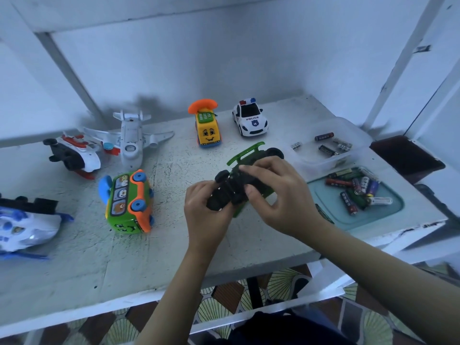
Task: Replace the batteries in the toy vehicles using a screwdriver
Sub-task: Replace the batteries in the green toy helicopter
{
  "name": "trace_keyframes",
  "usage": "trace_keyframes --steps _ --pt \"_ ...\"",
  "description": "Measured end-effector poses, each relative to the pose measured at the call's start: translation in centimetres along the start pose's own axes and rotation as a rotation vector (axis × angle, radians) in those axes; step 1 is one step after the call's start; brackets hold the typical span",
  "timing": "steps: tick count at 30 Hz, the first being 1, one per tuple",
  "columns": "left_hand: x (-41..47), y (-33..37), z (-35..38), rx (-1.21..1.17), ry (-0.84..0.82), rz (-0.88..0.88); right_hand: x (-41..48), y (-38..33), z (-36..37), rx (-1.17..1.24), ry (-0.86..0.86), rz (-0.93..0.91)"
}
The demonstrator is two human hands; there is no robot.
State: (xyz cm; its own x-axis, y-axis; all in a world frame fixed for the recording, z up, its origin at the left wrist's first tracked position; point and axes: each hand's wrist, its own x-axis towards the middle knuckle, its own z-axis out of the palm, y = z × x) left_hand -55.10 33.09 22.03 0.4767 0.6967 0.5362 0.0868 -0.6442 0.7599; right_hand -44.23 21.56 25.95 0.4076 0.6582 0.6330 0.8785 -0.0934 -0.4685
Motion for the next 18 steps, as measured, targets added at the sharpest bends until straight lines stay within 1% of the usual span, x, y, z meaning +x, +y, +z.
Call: trace_keyframes --steps 9,12,13,15,17,18 --pt "0.1 -0.2 -0.1 0.018 -0.023 0.015 -0.1 0.2 -0.1 -0.026 -0.104 -0.056" --pt "0.3 0.0 -0.1 0.000 -0.021 0.035 0.1 0.4 -0.9 0.001 -0.058 -0.025" --pt "0.3 0.0 -0.1 0.000 -0.016 0.044 0.1 0.5 -1.2 -0.028 -0.021 -0.018" --pt "0.1 -0.1 0.0 0.010 0.003 0.033 0.1 1.3 -2.3 -0.174 0.022 -0.005" --pt "-0.2 -0.5 0.2 0.016 0.024 0.003 -0.2 2.3 -3.4 -0.410 -0.033 0.038" --pt "-0.3 -0.6 0.2 0.015 0.032 -0.003 -0.5 2.8 -3.8 -0.527 -0.106 0.086"
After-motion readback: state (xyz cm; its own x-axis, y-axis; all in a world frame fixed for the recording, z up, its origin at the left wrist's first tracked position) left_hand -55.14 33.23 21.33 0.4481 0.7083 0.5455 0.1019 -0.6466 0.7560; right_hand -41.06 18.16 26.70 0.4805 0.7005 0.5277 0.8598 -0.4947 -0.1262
